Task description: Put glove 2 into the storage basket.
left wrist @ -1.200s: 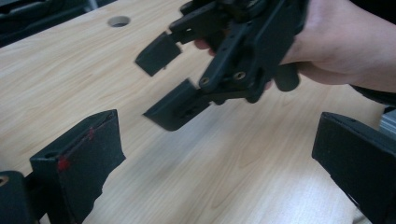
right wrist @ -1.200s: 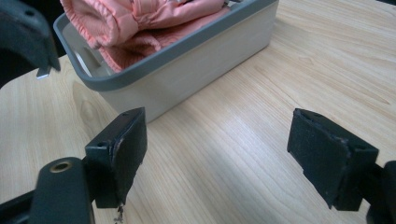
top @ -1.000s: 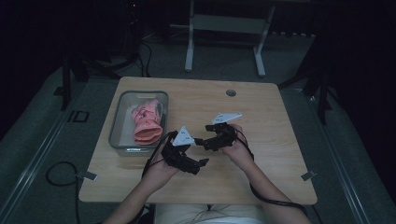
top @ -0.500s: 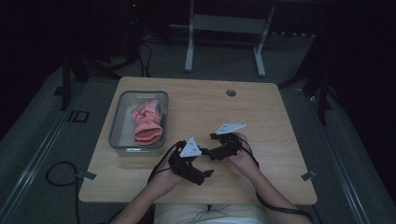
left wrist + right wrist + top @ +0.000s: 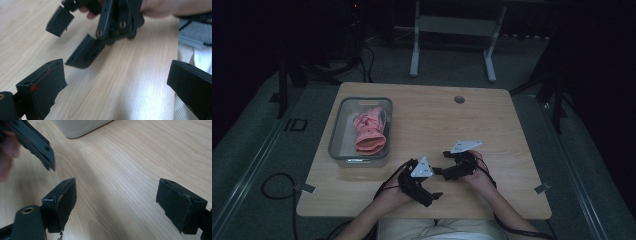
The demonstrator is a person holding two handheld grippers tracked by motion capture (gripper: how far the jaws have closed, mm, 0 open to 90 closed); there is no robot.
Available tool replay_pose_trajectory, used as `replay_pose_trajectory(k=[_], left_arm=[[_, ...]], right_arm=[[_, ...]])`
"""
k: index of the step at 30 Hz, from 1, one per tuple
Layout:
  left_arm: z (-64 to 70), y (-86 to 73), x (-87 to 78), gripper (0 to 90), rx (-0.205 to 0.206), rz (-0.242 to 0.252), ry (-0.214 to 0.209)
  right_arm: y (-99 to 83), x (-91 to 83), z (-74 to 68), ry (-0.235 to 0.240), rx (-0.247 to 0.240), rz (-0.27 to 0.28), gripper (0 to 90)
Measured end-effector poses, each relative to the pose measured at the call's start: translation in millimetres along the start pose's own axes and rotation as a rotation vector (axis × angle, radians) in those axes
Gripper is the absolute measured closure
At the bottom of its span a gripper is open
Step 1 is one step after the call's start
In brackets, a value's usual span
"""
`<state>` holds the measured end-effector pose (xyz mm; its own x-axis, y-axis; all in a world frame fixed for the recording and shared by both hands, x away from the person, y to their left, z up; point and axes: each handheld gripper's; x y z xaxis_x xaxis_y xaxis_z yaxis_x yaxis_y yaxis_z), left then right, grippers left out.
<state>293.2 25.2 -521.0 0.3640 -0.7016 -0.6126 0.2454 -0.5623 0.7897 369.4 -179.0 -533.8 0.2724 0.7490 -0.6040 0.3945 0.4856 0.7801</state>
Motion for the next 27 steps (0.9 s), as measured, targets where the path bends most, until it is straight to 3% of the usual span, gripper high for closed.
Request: replay_pose_trajectory(k=[5,9,11,19,27], left_arm=[[5.3,-7.7,11.4,1.3,0.049,-0.035,-0.026],[7.7,-12.7,16.4,1.3,0.046,-0.029,-0.042],[7.9,-15.4,18.2,1.3,0.052,-0.038,-0.021],[-0.3,-24.6,15.2,1.3,-0.030,0.001,-0.003],[0.9,-29.1,11.8,1.3,-0.039,0.000,0.013]], right_arm=[[-9.2,-3.0,2.0,-0.003,-0.005,0.009,16.6],[-17.3,-4.3,3.6,-0.012,0.004,0.009,16.3],[-20.3,-5.1,3.7,-0.015,0.007,0.001,16.2],[-31.4,-7.4,6.7,-0.026,0.029,0.029,14.6],[-35.0,-8.2,8.6,-0.052,0.032,0.059,14.6]])
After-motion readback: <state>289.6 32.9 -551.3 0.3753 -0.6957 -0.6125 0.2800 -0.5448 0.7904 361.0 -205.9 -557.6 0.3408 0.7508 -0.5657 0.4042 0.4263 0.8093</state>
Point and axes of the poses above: each handheld gripper's, and its own axes: x roughly forward along the jaws, y roughly out of its top, z roughly to its right, and after that the axes turned 4 degrees about y, right-handed
